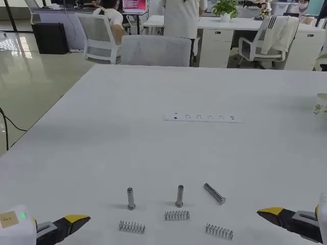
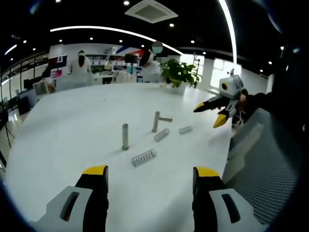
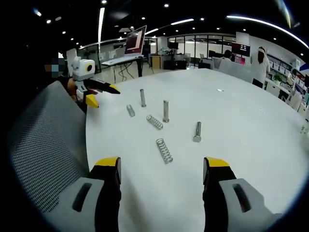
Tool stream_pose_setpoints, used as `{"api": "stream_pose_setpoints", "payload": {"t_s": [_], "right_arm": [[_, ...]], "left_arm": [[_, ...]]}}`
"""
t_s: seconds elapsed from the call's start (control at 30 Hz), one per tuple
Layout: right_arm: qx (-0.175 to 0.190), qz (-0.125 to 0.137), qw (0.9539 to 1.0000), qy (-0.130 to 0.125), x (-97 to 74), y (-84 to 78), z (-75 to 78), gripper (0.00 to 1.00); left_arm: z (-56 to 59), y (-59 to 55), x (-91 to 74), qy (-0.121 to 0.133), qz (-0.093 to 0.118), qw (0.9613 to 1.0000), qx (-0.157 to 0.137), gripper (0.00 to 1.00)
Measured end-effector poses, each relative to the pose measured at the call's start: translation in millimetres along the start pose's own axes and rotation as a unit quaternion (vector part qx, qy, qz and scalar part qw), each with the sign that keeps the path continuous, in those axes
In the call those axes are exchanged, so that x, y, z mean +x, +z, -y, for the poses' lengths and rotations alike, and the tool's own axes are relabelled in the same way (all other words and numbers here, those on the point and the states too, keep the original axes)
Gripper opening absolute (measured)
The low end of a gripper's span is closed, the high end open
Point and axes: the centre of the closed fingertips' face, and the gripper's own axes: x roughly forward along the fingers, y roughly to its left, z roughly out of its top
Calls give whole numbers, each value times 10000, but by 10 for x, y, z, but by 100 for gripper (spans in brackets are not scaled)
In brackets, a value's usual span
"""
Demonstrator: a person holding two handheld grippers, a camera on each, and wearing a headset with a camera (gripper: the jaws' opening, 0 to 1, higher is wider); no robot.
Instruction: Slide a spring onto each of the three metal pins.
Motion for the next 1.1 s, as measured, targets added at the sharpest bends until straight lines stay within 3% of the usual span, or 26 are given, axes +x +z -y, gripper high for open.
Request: {"api": "stream_pose_setpoints", "payload": {"t_s": [0.67, 1.1], "right_arm": [[-8, -6, 10000, -15, -3, 24, 51, 67], [-141, 73, 9998, -141, 71, 277, 267, 65]], "left_arm": [[19, 36, -7, 17, 22, 10000, 28, 67], [66, 92, -45, 36, 60, 9999, 81, 66]]}}
